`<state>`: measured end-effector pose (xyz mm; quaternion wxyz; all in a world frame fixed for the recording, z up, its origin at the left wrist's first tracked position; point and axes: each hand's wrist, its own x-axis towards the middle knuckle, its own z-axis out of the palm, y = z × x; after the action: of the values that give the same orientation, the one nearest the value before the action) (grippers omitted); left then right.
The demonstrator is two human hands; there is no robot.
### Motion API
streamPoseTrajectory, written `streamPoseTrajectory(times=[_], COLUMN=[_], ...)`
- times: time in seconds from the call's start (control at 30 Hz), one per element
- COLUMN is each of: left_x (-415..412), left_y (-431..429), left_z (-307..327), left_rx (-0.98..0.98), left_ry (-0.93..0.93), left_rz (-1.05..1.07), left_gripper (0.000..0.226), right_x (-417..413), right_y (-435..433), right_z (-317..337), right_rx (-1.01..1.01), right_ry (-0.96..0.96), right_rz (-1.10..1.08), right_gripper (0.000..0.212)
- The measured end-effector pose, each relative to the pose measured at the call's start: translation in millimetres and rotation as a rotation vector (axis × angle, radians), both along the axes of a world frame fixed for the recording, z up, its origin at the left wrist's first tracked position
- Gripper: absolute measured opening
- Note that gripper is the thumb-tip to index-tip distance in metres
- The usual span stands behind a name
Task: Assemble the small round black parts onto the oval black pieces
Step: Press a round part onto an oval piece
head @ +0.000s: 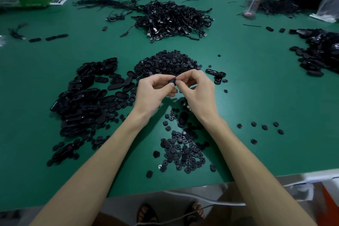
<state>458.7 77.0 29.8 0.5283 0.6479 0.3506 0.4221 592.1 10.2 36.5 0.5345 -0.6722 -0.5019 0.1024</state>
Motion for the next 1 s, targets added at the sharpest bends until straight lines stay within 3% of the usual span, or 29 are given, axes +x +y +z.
streamPoseTrajectory(times=[1.0], left_x=[1.8], left_y=[-4.9], left_z=[0.1], left_rx=[0.264], left_ry=[0.228], left_rz=[0.148], left_gripper=[0.023], right_x=[0.5], right_y=[-0.2], right_z=[-2.6], right_rx=[-0.007], right_ry=[-0.076], right_rz=[0.006], right_gripper=[0.008])
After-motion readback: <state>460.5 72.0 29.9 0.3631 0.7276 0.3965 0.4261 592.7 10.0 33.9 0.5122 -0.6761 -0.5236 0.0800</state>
